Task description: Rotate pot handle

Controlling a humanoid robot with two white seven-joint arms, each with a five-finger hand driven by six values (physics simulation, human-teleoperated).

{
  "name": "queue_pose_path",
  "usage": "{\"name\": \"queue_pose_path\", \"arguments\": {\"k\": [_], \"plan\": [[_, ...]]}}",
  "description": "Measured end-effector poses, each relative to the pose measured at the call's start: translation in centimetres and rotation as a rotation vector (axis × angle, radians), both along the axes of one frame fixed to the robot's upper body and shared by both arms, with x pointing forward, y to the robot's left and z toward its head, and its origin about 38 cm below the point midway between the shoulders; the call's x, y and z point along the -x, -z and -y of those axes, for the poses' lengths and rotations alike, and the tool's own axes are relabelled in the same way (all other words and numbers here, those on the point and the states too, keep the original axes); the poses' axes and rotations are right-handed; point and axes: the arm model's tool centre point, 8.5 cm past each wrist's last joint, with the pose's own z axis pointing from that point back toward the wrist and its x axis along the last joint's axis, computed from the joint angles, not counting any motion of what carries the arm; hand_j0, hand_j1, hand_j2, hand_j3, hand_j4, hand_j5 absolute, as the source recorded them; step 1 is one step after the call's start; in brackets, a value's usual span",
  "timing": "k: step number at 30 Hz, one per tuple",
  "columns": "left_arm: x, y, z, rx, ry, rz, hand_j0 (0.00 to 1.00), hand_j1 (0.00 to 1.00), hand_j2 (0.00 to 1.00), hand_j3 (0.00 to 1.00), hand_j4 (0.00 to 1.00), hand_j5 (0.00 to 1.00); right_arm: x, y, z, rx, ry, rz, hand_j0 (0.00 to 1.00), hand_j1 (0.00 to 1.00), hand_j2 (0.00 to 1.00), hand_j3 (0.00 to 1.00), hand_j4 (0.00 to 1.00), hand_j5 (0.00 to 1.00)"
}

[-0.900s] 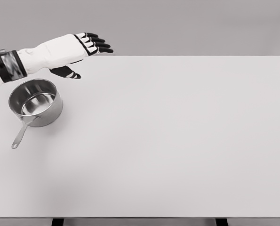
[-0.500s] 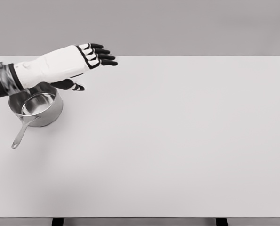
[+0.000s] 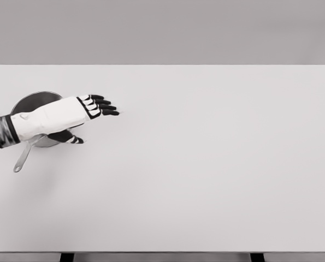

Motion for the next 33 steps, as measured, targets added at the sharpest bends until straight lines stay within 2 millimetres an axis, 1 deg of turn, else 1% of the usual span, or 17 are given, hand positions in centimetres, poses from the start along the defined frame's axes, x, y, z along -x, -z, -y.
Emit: {"name": "queue_pose_path", "arguments": {"k": [2, 3, 5, 10, 14, 17, 20, 23, 26, 30, 33], "plan": [[-0.2, 0.1, -1.4, -0.023, -0.032, -0.007, 1.00, 1.00, 1.00, 1.00, 1.00, 1.00, 0.0, 0.0, 0.0, 0.000, 0.000, 0.000, 1.00, 1.00, 1.00, 1.00, 1.00, 1.00], [0.0, 0.9, -2.1, -0.033, -0.049, -0.027, 1.00, 1.00, 1.00, 1.00, 1.00, 1.00, 0.0, 0.0, 0.0, 0.000, 0.000, 0.000, 1.00, 1.00, 1.00, 1.00, 1.00, 1.00], [-0.1, 1.4, -3.1, -0.046, -0.076, -0.042, 1.00, 1.00, 1.00, 1.00, 1.00, 1.00, 0.0, 0.0, 0.0, 0.000, 0.000, 0.000, 1.00, 1.00, 1.00, 1.00, 1.00, 1.00], [-0.8, 1.7, -5.6, -0.064, -0.149, -0.054, 1.00, 1.00, 1.00, 1.00, 1.00, 1.00, 0.0, 0.0, 0.0, -0.001, 0.000, 0.000, 1.00, 1.00, 1.00, 1.00, 1.00, 1.00], [-1.0, 1.9, -7.0, -0.082, -0.187, -0.059, 1.00, 1.00, 1.00, 1.00, 1.00, 1.00, 0.0, 0.0, 0.0, 0.000, 0.000, 0.000, 1.00, 1.00, 1.00, 1.00, 1.00, 1.00], [-0.3, 2.8, -8.0, -0.098, -0.206, -0.089, 1.00, 1.00, 1.00, 1.00, 1.00, 1.00, 0.0, 0.0, 0.0, -0.001, 0.000, 0.000, 1.00, 1.00, 1.00, 1.00, 1.00, 1.00], [-0.2, 2.6, -8.8, -0.112, -0.217, -0.087, 1.00, 1.00, 1.00, 1.00, 1.00, 1.00, 0.0, 0.0, 0.0, 0.000, 0.000, 0.000, 1.00, 1.00, 1.00, 1.00, 1.00, 1.00], [-0.1, 1.8, -9.9, -0.128, -0.235, -0.078, 1.00, 1.00, 1.00, 1.00, 1.00, 1.00, 0.0, 0.0, 0.0, -0.001, 0.000, 0.000, 1.00, 1.00, 1.00, 1.00, 1.00, 1.00], [-0.2, 0.8, -12.1, -0.155, -0.285, -0.067, 1.00, 1.00, 1.00, 1.00, 1.00, 1.00, 0.0, 0.0, 0.0, -0.001, 0.000, 0.000, 1.00, 1.00, 1.00, 1.00, 1.00, 1.00], [-0.5, 0.8, -15.2, -0.181, -0.373, -0.075, 1.00, 1.00, 1.00, 1.00, 1.00, 1.00, 0.0, 0.0, 0.0, -0.001, 0.000, 0.000, 1.00, 1.00, 1.00, 1.00, 1.00, 1.00], [-0.8, 0.8, -16.7, -0.189, -0.419, -0.078, 1.00, 1.00, 1.00, 1.00, 1.00, 1.00, 0.0, 0.0, 0.0, -0.001, 0.000, 0.000, 1.00, 1.00, 1.00, 1.00, 1.00, 1.00]]}}
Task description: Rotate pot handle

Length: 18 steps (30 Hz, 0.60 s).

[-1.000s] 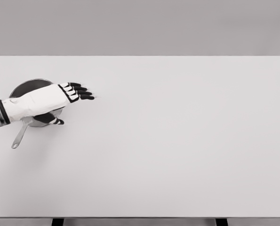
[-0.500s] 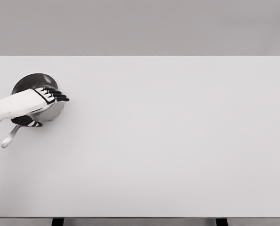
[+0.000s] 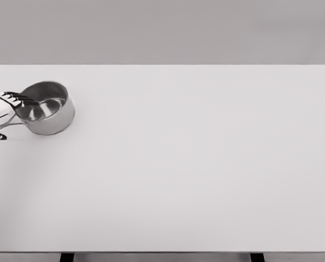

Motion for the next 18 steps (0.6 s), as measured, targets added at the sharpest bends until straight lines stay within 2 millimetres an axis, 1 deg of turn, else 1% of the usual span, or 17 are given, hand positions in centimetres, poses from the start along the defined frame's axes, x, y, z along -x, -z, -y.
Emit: {"name": "queue_pose_path", "arguments": {"k": [3, 5, 7, 11, 12, 13, 16, 18], "plan": [[-0.5, 0.3, -1.4, 0.005, -0.055, -0.001, 1.00, 1.00, 1.00, 1.00, 1.00, 1.00, 0.0, 0.0, 0.0, 0.000, 0.000, 0.000, 1.00, 1.00, 1.00, 1.00, 1.00, 1.00], [-1.3, -0.4, -1.8, 0.009, -0.074, 0.021, 1.00, 1.00, 1.00, 1.00, 1.00, 1.00, 0.0, 0.0, 0.0, 0.000, 0.000, 0.000, 1.00, 1.00, 1.00, 1.00, 1.00, 1.00], [-2.6, -2.0, -2.2, 0.000, -0.092, 0.063, 1.00, 1.00, 1.00, 1.00, 1.00, 1.00, 0.0, 0.0, 0.0, 0.000, 0.000, 0.000, 1.00, 1.00, 1.00, 1.00, 1.00, 1.00], [-3.4, -1.0, -3.3, -0.024, -0.144, 0.050, 1.00, 1.00, 1.00, 1.00, 1.00, 1.00, 0.0, 0.0, 0.0, 0.000, 0.000, 0.000, 1.00, 1.00, 1.00, 1.00, 1.00, 1.00], [-3.8, -1.4, -3.5, -0.027, -0.154, 0.061, 1.00, 1.00, 1.00, 1.00, 1.00, 1.00, 0.0, 0.0, 0.0, 0.000, 0.000, 0.000, 1.00, 1.00, 1.00, 1.00, 1.00, 1.00], [-4.0, -1.2, -3.7, -0.028, -0.166, 0.061, 1.00, 1.00, 1.00, 1.00, 1.00, 1.00, 0.0, 0.0, 0.0, 0.000, 0.000, 0.000, 1.00, 1.00, 1.00, 1.00, 1.00, 1.00], [-4.3, -0.2, -3.8, -0.026, -0.183, 0.043, 1.00, 1.00, 1.00, 1.00, 1.00, 1.00, 0.0, 0.0, 0.0, 0.000, 0.000, 0.000, 1.00, 1.00, 1.00, 1.00, 1.00, 1.00], [-4.3, 0.2, -3.8, -0.025, -0.187, 0.037, 1.00, 1.00, 1.00, 1.00, 1.00, 1.00, 0.0, 0.0, 0.0, 0.000, 0.000, 0.000, 1.00, 1.00, 1.00, 1.00, 1.00, 1.00]]}}
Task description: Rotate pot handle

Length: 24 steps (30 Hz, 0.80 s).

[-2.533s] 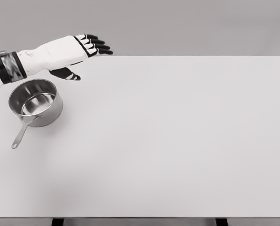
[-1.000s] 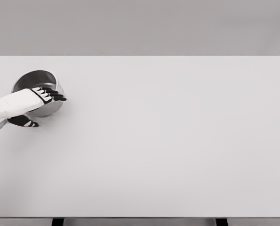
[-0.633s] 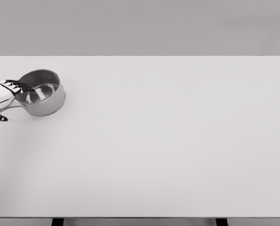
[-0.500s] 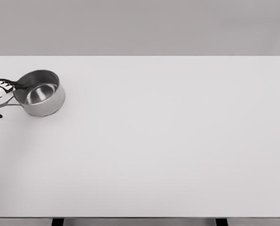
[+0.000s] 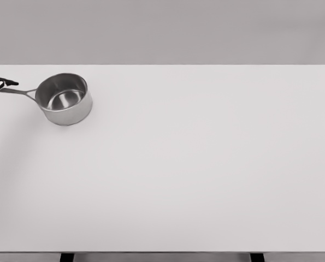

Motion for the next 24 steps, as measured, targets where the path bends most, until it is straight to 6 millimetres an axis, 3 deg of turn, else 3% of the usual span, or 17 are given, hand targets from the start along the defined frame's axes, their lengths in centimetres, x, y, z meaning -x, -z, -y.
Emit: {"name": "queue_pose_path", "arguments": {"k": [4, 8, 11, 13, 18, 24], "plan": [[0.0, 0.0, 0.8, 0.008, 0.025, 0.005, 1.00, 1.00, 1.00, 1.00, 1.00, 1.00, 0.0, 0.0, 0.0, 0.000, 0.000, 0.000, 1.00, 1.00, 1.00, 1.00, 1.00, 1.00], [0.2, -1.5, 1.6, 0.022, 0.064, 0.035, 1.00, 1.00, 1.00, 1.00, 1.00, 1.00, 0.0, 0.0, 0.0, 0.000, 0.000, 0.000, 1.00, 1.00, 1.00, 1.00, 1.00, 1.00], [1.9, -1.2, 1.3, 0.040, 0.077, 0.012, 1.00, 1.00, 1.00, 1.00, 1.00, 1.00, 0.0, 0.0, 0.0, 0.000, 0.000, 0.000, 1.00, 1.00, 1.00, 1.00, 1.00, 1.00], [2.7, -1.9, 2.3, 0.067, 0.120, 0.016, 1.00, 1.00, 1.00, 1.00, 1.00, 1.00, 0.0, 0.0, 0.0, 0.000, 0.000, 0.000, 1.00, 1.00, 1.00, 1.00, 1.00, 1.00], [3.4, -6.0, 7.8, 0.166, 0.294, 0.092, 1.00, 1.00, 1.00, 1.00, 1.00, 1.00, 0.0, 0.0, 0.0, 0.000, 0.000, 0.000, 1.00, 1.00, 1.00, 1.00, 1.00, 1.00], [2.0, -11.6, 17.4, 0.270, 0.542, 0.268, 1.00, 1.00, 1.00, 1.00, 1.00, 1.00, 0.0, 0.0, 0.0, 0.000, 0.000, 0.000, 1.00, 1.00, 1.00, 1.00, 1.00, 1.00]]}}
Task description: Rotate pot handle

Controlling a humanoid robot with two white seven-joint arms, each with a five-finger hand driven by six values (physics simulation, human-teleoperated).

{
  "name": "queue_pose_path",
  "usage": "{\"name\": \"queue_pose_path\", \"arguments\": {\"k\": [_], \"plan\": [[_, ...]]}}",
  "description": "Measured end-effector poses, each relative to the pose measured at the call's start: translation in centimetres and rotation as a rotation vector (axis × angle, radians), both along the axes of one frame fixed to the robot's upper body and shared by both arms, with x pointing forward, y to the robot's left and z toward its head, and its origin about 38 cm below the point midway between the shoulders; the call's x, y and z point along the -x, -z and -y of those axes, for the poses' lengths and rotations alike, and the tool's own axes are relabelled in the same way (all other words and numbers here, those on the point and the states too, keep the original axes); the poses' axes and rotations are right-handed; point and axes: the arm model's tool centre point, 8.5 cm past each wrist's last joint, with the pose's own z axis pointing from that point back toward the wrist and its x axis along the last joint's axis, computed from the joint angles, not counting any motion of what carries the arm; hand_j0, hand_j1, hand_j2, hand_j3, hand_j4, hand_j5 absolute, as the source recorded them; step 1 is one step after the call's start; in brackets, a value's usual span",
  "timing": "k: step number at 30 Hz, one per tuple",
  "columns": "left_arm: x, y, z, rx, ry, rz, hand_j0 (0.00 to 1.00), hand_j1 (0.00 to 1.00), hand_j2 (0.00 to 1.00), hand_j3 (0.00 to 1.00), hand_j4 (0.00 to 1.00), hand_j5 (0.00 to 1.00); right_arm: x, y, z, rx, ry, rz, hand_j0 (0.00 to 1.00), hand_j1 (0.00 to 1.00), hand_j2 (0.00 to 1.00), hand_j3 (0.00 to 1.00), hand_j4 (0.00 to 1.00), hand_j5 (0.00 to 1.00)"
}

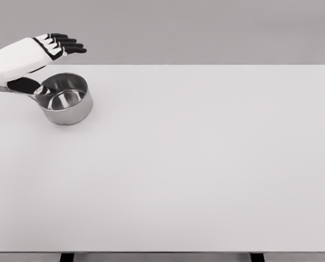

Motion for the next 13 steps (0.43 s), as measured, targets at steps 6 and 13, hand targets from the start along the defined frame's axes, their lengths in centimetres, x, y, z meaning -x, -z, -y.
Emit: {"name": "queue_pose_path", "arguments": {"k": [6, 13], "plan": [[-0.8, 2.4, 13.1, -0.015, 0.237, 0.091, 1.00, 1.00, 1.00, 1.00, 1.00, 1.00, 0.0, 0.0, 0.0, 0.000, 0.000, 0.000, 1.00, 1.00, 1.00, 1.00, 1.00, 1.00], [-0.4, 2.1, 19.7, -0.028, 0.351, 0.153, 1.00, 1.00, 1.00, 1.00, 1.00, 1.00, 0.0, 0.0, 0.0, 0.000, 0.000, 0.000, 1.00, 1.00, 1.00, 1.00, 1.00, 1.00]]}}
